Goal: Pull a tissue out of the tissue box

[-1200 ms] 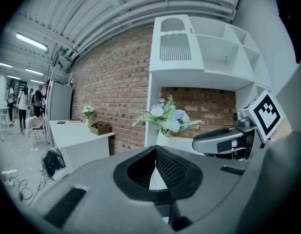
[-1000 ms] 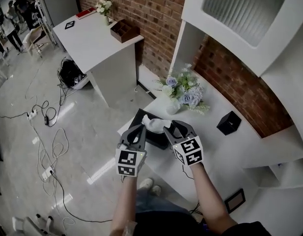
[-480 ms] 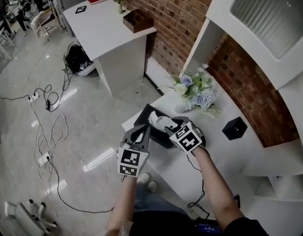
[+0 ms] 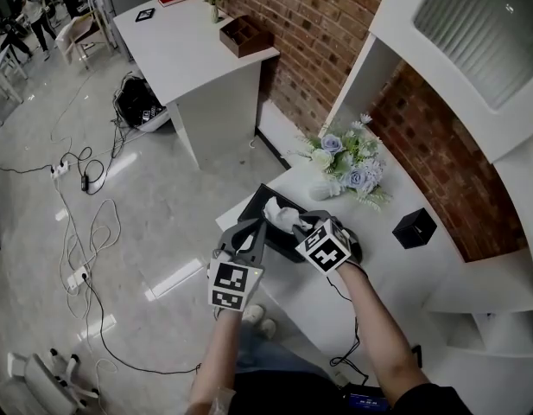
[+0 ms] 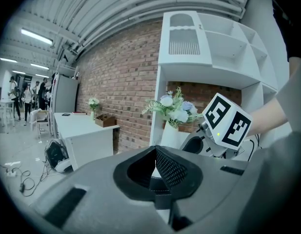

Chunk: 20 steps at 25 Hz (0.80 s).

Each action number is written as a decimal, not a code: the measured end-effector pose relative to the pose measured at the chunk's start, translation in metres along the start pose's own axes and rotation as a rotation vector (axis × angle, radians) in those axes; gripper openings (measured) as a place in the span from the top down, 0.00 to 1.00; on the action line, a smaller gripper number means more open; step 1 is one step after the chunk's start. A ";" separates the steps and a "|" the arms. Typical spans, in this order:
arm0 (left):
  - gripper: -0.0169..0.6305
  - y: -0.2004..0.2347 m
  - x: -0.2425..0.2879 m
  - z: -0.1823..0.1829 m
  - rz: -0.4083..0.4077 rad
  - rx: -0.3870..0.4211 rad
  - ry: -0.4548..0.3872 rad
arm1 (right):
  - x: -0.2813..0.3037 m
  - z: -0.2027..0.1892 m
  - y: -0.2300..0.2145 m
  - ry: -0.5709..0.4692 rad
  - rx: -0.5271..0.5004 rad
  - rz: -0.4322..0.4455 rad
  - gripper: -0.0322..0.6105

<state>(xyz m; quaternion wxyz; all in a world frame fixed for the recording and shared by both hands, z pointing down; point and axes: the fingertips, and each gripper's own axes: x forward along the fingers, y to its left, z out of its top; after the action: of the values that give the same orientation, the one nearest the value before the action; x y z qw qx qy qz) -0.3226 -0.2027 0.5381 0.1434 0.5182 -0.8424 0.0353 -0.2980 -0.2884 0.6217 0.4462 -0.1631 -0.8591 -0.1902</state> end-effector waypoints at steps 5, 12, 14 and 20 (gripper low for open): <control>0.96 0.001 0.001 0.000 0.000 -0.003 -0.002 | 0.000 0.001 0.006 -0.004 -0.028 -0.009 0.94; 0.96 0.003 -0.001 0.001 0.001 -0.005 -0.004 | -0.005 0.006 0.001 -0.036 -0.003 -0.040 0.95; 0.96 0.004 -0.001 0.002 0.001 -0.004 -0.004 | -0.010 0.011 -0.003 -0.051 0.010 -0.057 0.95; 0.96 0.004 -0.001 0.004 -0.004 -0.003 -0.007 | -0.025 0.021 -0.014 -0.103 0.029 -0.132 0.95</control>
<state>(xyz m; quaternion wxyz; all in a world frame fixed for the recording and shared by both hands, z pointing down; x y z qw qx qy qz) -0.3266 -0.2012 0.5344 0.1414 0.5197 -0.8420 0.0322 -0.3058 -0.2936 0.5873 0.3904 -0.1094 -0.8923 -0.1982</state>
